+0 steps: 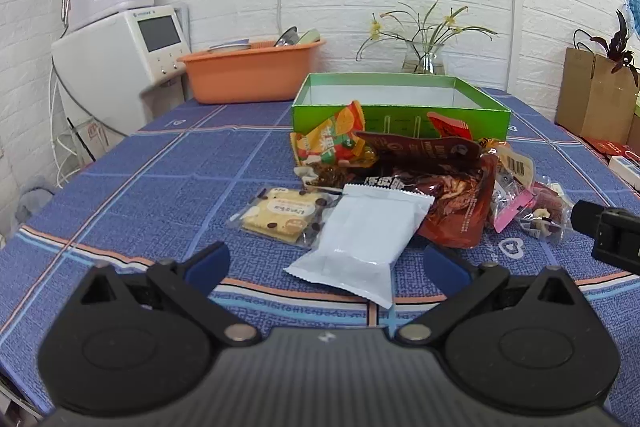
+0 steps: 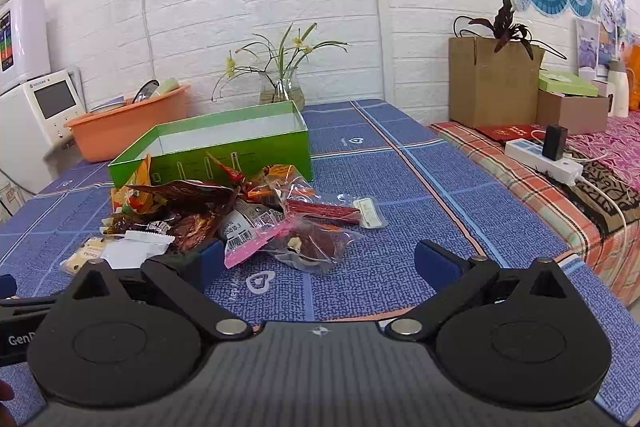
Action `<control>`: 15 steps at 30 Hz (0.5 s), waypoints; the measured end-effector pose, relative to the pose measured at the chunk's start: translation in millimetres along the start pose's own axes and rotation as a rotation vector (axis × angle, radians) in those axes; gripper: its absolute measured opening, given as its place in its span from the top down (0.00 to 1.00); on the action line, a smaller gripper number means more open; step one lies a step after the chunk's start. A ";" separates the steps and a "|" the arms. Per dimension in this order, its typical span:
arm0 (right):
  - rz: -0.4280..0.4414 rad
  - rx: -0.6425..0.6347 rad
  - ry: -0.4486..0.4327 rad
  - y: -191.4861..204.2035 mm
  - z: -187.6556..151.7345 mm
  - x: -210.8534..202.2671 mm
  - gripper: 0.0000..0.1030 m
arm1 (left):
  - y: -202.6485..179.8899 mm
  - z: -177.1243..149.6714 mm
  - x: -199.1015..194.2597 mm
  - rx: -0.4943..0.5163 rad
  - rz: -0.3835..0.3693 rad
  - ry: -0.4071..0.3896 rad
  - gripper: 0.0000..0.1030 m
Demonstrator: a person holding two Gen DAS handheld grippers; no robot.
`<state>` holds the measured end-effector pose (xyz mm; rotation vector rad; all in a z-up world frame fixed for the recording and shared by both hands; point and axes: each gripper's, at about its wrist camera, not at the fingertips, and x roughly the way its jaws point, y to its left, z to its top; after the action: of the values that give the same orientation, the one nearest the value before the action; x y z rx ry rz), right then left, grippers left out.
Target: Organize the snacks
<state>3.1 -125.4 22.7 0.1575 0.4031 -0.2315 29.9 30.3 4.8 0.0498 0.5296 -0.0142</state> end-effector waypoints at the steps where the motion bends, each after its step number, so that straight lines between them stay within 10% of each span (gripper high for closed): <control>1: -0.001 0.000 0.001 -0.1 -0.2 0.0 0.00 | -0.1 -0.4 0.3 0.000 0.000 0.003 0.00; 15: 0.008 -0.015 0.007 2.5 -1.9 -3.3 0.00 | -3.3 -4.3 0.8 0.021 0.002 0.013 0.00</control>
<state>0.0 -122.0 22.5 0.1451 0.4108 -0.2198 28.3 27.3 0.5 0.0707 0.5426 -0.0179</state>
